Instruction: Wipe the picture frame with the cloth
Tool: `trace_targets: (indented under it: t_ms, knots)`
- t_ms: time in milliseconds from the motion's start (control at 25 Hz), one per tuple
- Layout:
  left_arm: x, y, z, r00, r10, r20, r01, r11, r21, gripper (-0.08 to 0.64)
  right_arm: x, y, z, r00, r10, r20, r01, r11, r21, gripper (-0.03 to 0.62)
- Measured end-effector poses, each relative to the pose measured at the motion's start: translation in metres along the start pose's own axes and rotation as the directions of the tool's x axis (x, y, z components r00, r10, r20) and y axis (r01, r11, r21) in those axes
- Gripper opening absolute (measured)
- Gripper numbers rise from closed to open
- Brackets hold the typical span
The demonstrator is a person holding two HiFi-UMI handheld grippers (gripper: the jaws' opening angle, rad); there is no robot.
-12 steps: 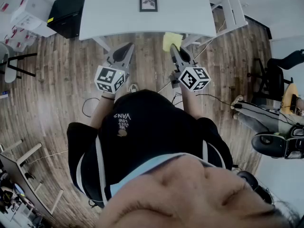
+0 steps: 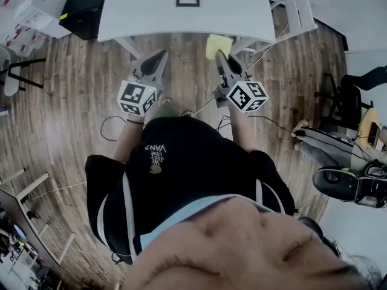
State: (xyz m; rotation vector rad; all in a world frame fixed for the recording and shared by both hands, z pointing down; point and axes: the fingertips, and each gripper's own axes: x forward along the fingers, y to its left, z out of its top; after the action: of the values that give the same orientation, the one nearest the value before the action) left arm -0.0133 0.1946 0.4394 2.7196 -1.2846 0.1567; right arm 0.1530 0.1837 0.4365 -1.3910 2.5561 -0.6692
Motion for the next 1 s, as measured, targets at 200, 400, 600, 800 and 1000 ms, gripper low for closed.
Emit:
trace_targets:
  t_ms: [200, 400, 600, 800, 1000]
  knots:
    - [-0.002, 0.002, -0.006, 1.000, 0.019, 0.000, -0.019, 1.000, -0.004, 0.018, -0.002, -0.003, -0.005, 1.000, -0.005, -0.005, 0.005, 1.000, 0.018, 0.046]
    - [0.012, 0.013, -0.008, 1.000, 0.005, 0.005, -0.005, 1.000, -0.020, 0.018, 0.005, -0.010, -0.007, 1.000, -0.018, -0.009, 0.018, 1.000, 0.017, 0.046]
    - [0.039, 0.030, -0.009, 1.000, -0.023, -0.006, 0.023, 0.999, -0.023, 0.018, 0.028, -0.022, -0.001, 0.999, -0.033, -0.009, 0.033, 0.999, 0.011, 0.046]
    - [0.069, 0.058, -0.002, 0.998, -0.064, -0.013, 0.064, 0.998, -0.015, 0.018, 0.065, -0.033, 0.011, 0.998, -0.054, -0.007, 0.054, 0.999, 0.003, 0.046]
    - [0.089, 0.093, 0.004, 0.997, -0.082, -0.015, 0.082, 0.997, -0.013, 0.018, 0.107, -0.038, 0.019, 0.998, -0.058, -0.007, 0.058, 0.998, -0.004, 0.046]
